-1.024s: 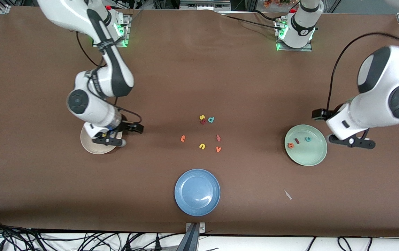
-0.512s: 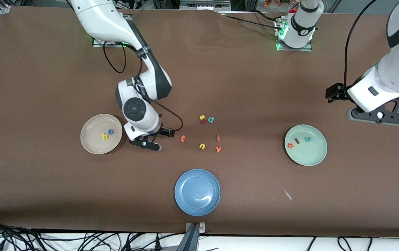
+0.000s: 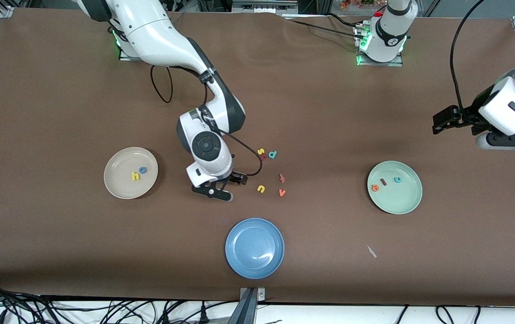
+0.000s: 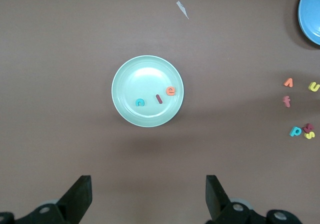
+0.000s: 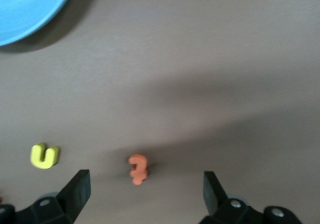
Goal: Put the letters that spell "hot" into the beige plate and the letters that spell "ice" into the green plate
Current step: 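Raise the left gripper away while the right gripper grasps the orange 7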
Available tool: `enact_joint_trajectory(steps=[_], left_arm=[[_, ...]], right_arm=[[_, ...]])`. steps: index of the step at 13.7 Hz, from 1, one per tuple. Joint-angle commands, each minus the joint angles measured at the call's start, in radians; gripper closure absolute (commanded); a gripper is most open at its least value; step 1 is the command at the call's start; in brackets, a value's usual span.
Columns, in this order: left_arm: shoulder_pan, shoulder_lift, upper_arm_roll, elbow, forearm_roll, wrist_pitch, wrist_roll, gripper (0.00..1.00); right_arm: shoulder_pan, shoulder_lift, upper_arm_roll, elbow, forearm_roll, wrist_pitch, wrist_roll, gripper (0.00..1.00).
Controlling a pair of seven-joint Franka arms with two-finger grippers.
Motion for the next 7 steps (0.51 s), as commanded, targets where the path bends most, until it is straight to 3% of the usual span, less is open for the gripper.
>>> enact_joint_trajectory(steps=[1,7], left_arm=[[-0.064,-0.116,0.047,-0.115,-0.014,0.037,0.004,0.0],[-0.053,-0.11,0.041,-0.089,-0.013,-0.044,0.005,0.0]], right_arm=[[0.011,0.045,0.001,0.062,-0.01,-0.02,0.02,0.0],[0.011,0.089,0.025,0.061,0.0,0.02,0.038,0.04]])
